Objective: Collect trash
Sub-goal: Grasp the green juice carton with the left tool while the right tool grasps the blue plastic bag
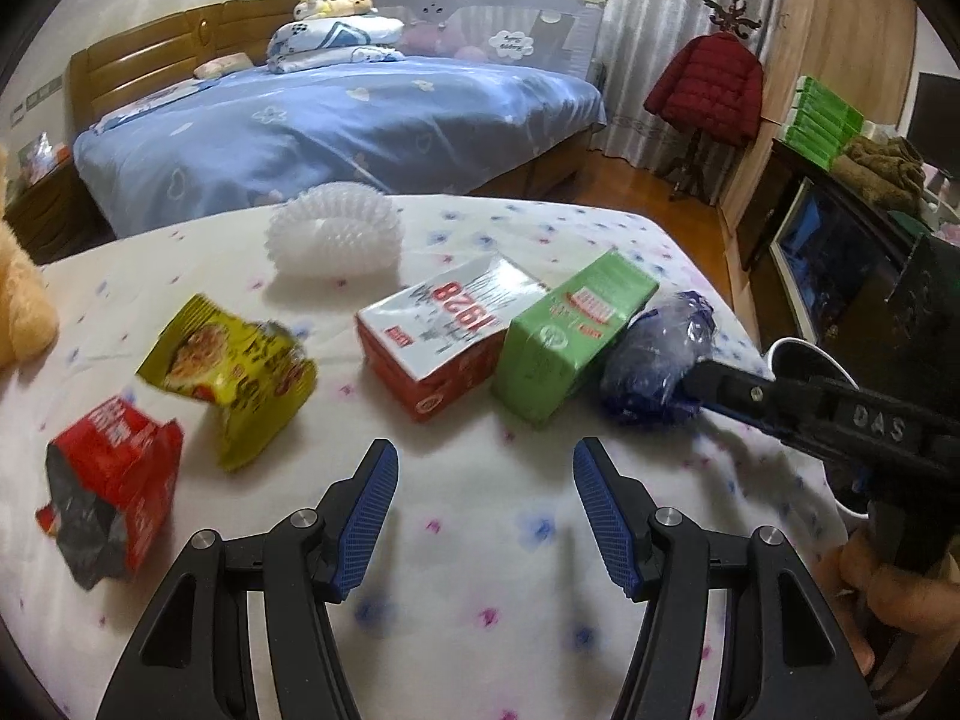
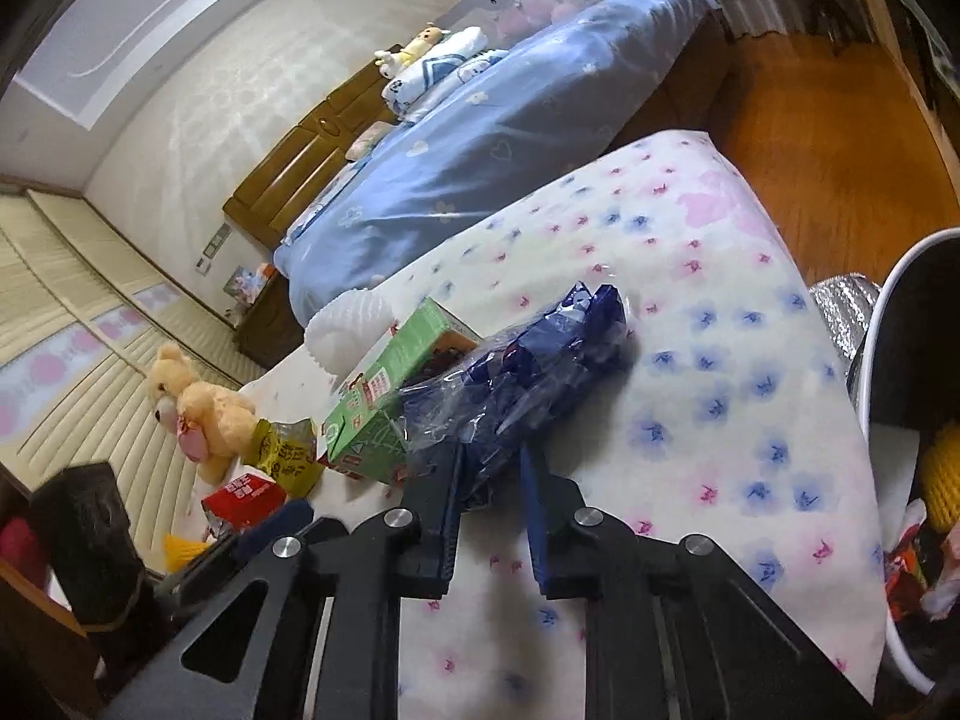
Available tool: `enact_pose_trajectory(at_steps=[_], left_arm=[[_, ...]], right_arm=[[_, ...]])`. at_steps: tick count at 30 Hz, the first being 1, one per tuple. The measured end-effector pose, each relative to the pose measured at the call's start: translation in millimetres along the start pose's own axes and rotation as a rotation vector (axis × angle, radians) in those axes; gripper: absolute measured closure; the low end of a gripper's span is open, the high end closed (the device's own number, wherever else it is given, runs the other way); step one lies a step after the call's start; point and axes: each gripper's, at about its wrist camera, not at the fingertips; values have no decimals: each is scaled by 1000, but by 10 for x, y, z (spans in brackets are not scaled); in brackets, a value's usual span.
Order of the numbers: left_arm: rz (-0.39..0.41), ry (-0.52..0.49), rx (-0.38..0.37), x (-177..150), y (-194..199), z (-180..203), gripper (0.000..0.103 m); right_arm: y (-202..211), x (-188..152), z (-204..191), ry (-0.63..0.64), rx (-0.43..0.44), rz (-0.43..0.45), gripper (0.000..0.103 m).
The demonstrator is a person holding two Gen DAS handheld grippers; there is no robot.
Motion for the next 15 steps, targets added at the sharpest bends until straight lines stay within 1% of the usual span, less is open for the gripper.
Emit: enact_pose_trajectory(at_steps=[2,6,9,12,14,15], left_arm=[[2,-10,-3,41,-56,23,42],[9,-38,-10,125,-165,90,42],[5,-73,-5,194,-284,170,42],[0,-94,0,242,-385,223,42],[-2,-107,1,266,-445,275,43],[-1,-112,0,273,-460,305,45]], right_arm=[[54,-18,5,12,3,1,88],[249,-68,71,46,0,-6,88],[369,-88,180,49,11,-44,88],[434,-116,258,79,28,-113,88],[451,-131,270,115,29,-157,88],[455,-136,275,123,23,-164,88]])
Point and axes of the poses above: each gripper's, at about its wrist camera, not at the fingertips, and y roughly against the way its jaws point, z to its right, x to its top, and after that the axes turned 3 degrees about -x, right-handed
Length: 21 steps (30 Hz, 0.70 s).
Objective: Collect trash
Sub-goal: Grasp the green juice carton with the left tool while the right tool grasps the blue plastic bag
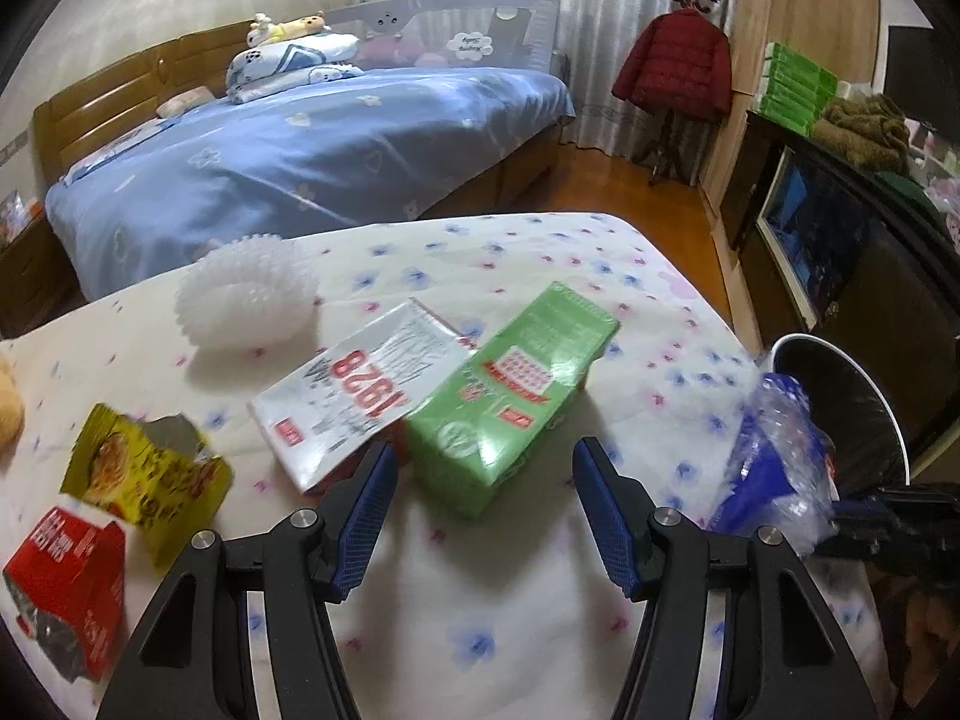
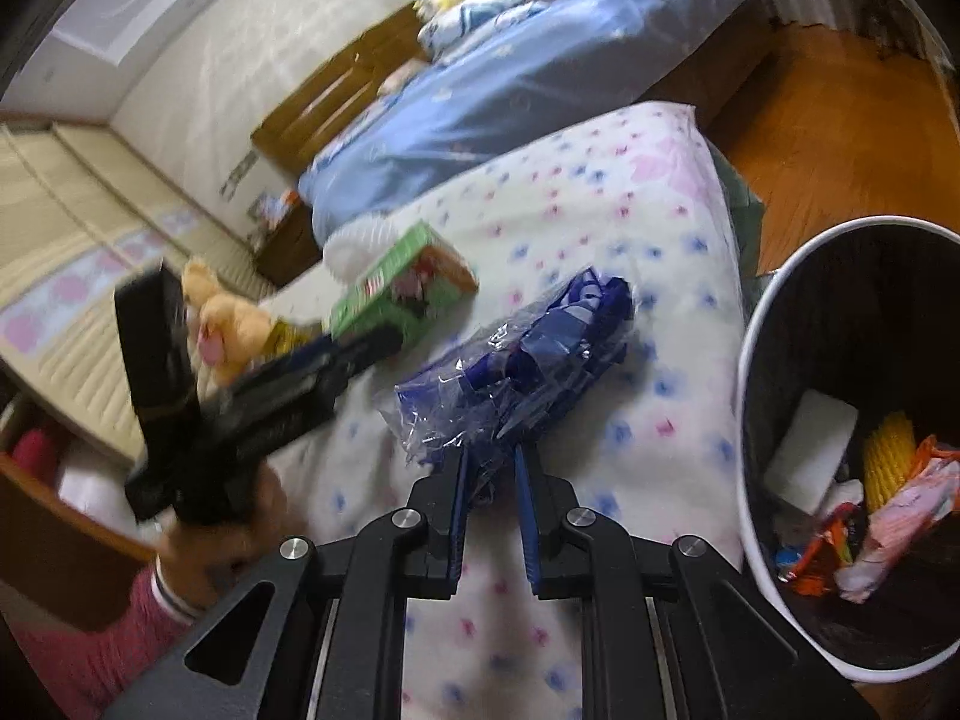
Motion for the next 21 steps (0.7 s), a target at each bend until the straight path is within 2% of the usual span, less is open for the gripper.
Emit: enact_pose_trajectory(at_steps=[2,6,7,8,10,17,21], left_arm=[[6,-10,-2,8,-9,36,67],[26,-24,-1,-16,45,99,69],[30,-24,-3,-39,76,104,69],[34,-22,-3,-59,113,107,69],[46,-12,8,-128,220,107,69],[66,118,40,-521,627,-9,69],[76,225,59,-737,815,-103,69]], right_arm=[[11,-15,20,2,-11,-7,85],[55,-78,27,-6,-48,6,81],[64,-94,22,-5,-52,9,75],[85,-129,4,-7,-62,18,60],[122,-169,-19,-12,-72,43,45],[161,-316,-197,-74,-138,174,42],[29,-235,-350,-82,-192,202,27]])
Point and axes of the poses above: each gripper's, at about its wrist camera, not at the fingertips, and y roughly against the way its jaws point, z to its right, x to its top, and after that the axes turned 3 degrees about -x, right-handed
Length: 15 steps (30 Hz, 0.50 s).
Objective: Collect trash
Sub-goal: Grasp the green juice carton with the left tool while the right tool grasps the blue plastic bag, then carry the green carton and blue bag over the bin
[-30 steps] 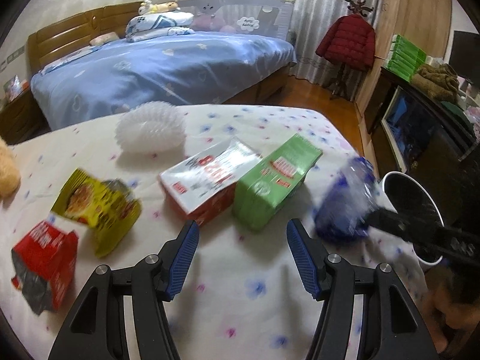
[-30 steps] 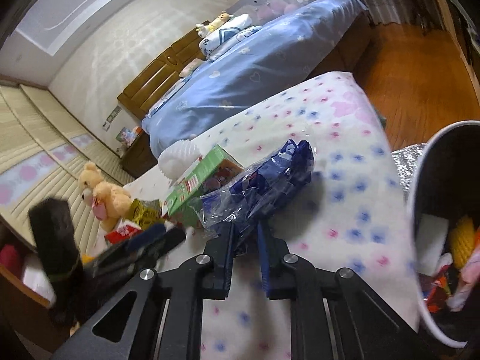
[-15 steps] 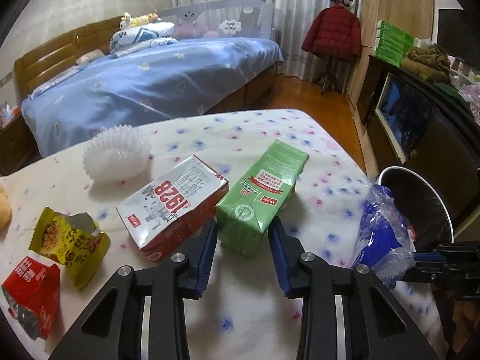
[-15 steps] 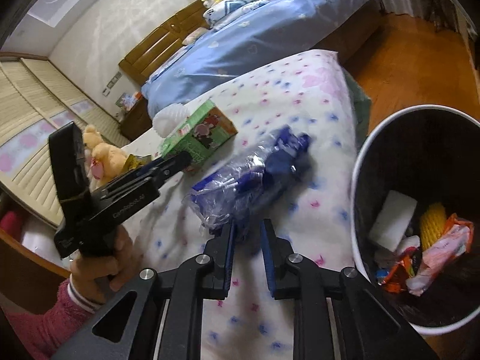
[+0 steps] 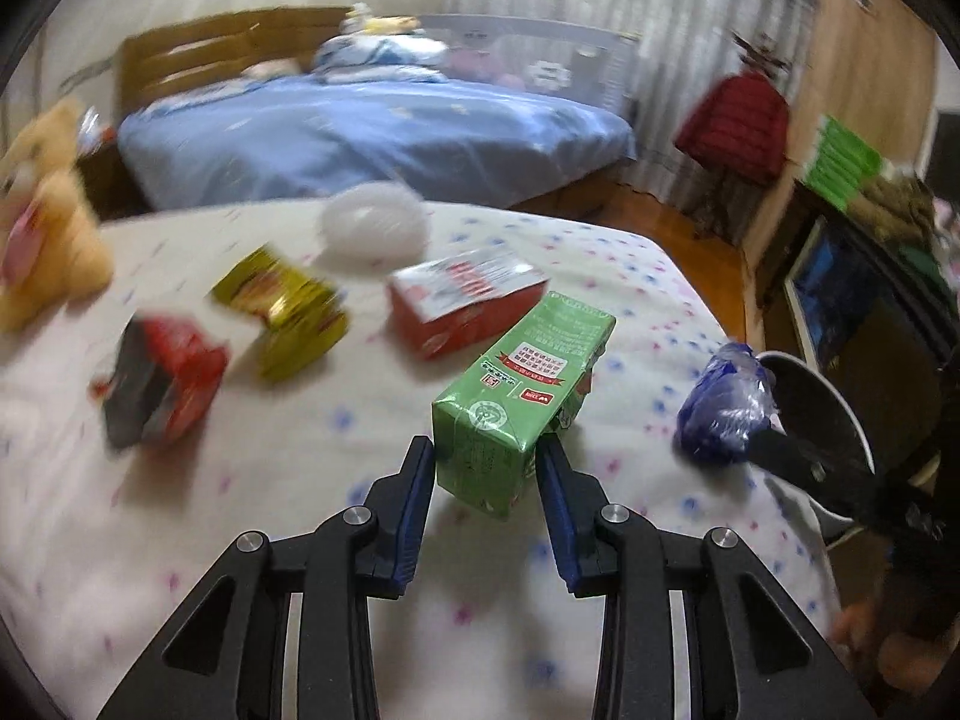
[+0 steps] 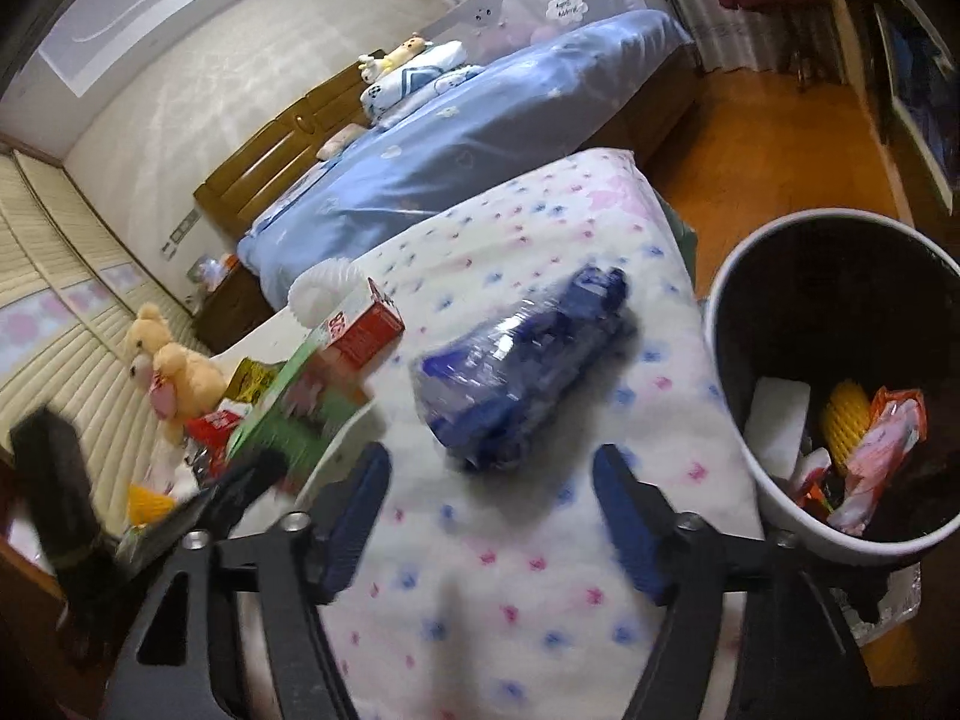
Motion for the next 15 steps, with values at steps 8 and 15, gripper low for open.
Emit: enact_pose_trajectory(at_steps=[8,15], left_arm=[[-26,29,-17,-120,82,-17,68],[-19,-38,-31,-76,127,-106,45]], right_arm=[[-144,112,-253,87,-154,59,25],[-263,91,-200,155,-159,3,51]])
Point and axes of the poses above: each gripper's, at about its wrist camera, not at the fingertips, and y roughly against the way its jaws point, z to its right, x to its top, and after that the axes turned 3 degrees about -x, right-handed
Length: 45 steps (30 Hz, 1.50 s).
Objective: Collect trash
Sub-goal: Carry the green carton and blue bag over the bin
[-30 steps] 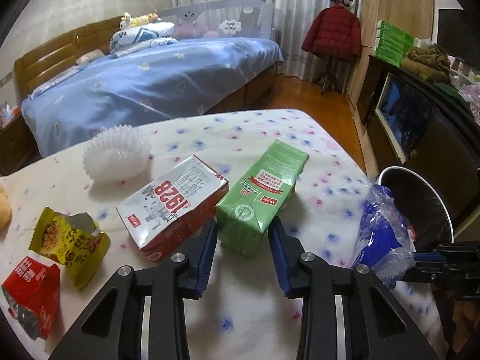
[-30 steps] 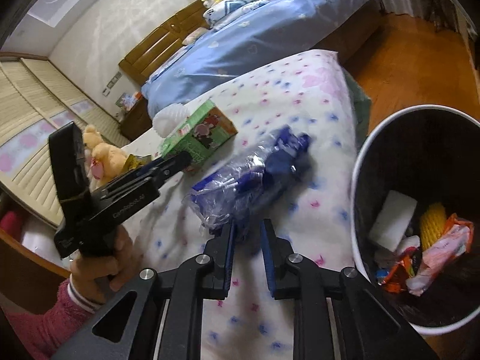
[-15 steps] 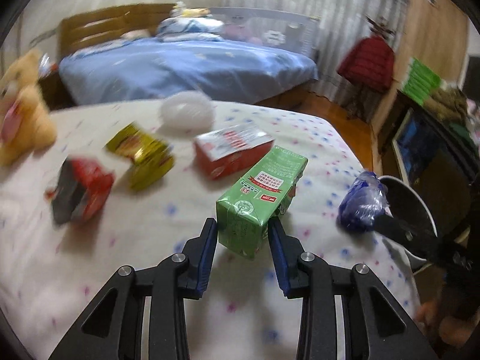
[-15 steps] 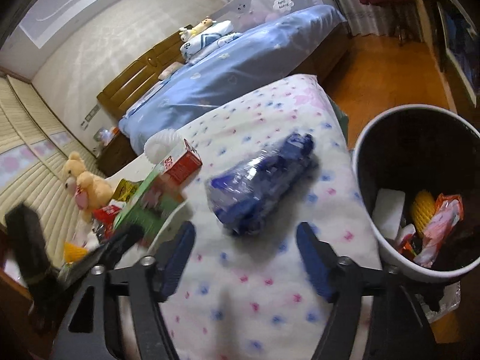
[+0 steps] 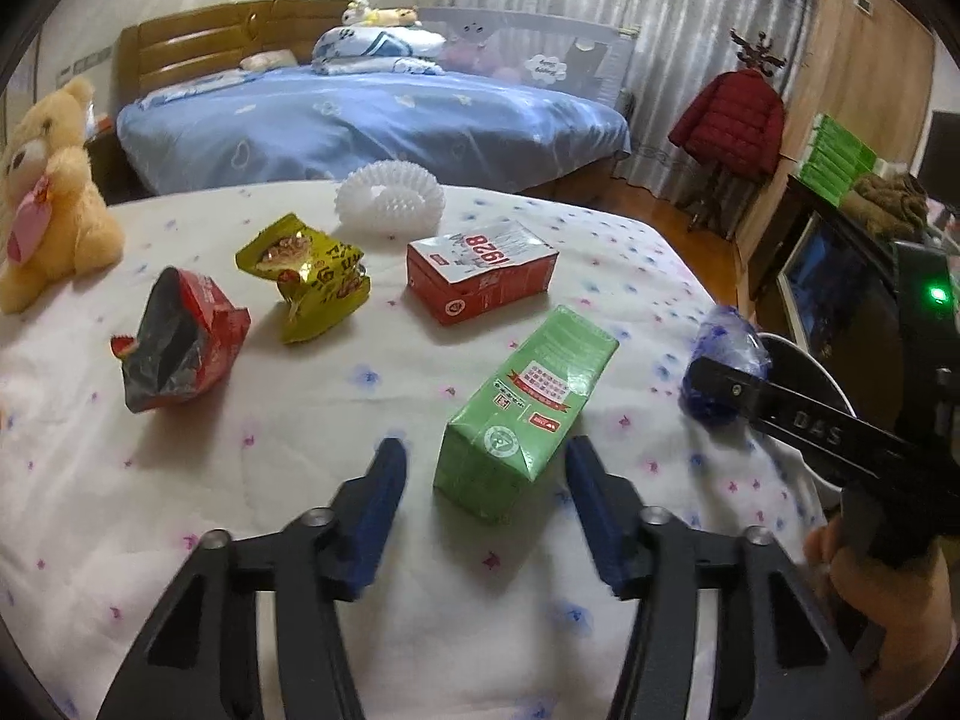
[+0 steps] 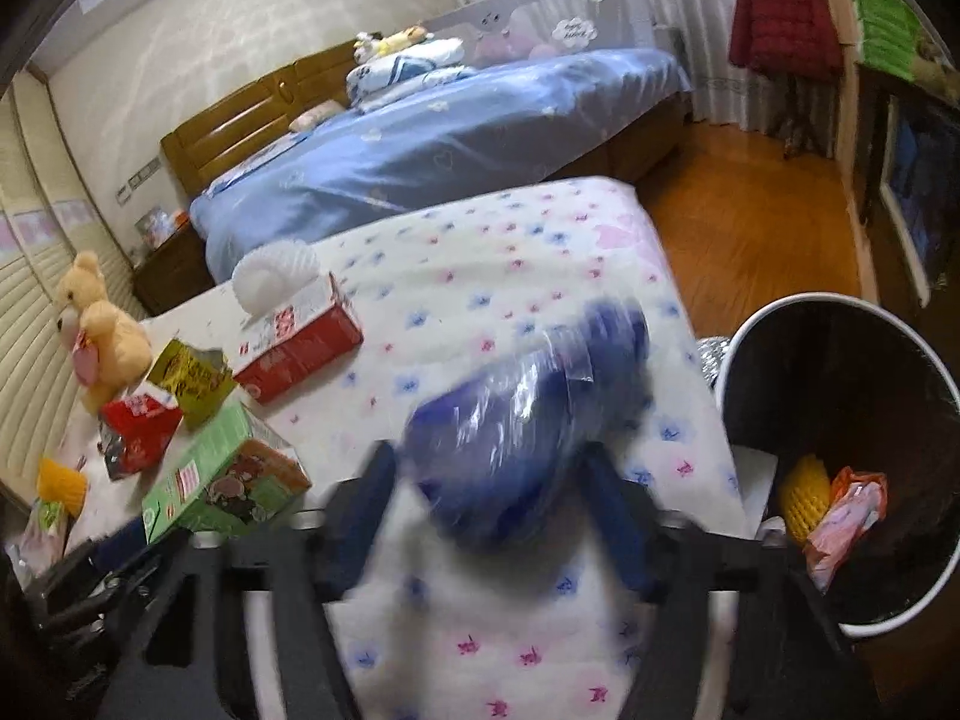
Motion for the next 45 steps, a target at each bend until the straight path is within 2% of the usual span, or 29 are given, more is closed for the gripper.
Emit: enact_pose_trajectory(at_steps=[2,8,9,11,13,20,25,33,45], left_arm=[[-12,-29,-3,7,-14,11,40],[-49,-86,24,66,-169,51,40],[-56,-87,25,70,-198,64,43],[-71,-93,24,76,-253,98,64],[-78,-98,29,78,-288,138,69],[-34,-95,-2,17,-200,398,70],[-37,-112,-38,-54,-199,597,71],[-39,-139,-69,-114,-188,790,71],[-40,-189,-104,-119,-185,1082,71]], right_arm=[[37,-16,-7,25,14,3,58],[249,-63,-30,144,113,3,61],[271,-72,-26,158,124,-2,61],[307,-92,-8,181,129,-13,61],[335,-120,41,183,130,-19,61],[457,-249,238,119,93,13,61],[596,-310,332,87,95,46,61],[702,-409,464,76,92,50,62],[881,-471,814,28,43,71,62]])
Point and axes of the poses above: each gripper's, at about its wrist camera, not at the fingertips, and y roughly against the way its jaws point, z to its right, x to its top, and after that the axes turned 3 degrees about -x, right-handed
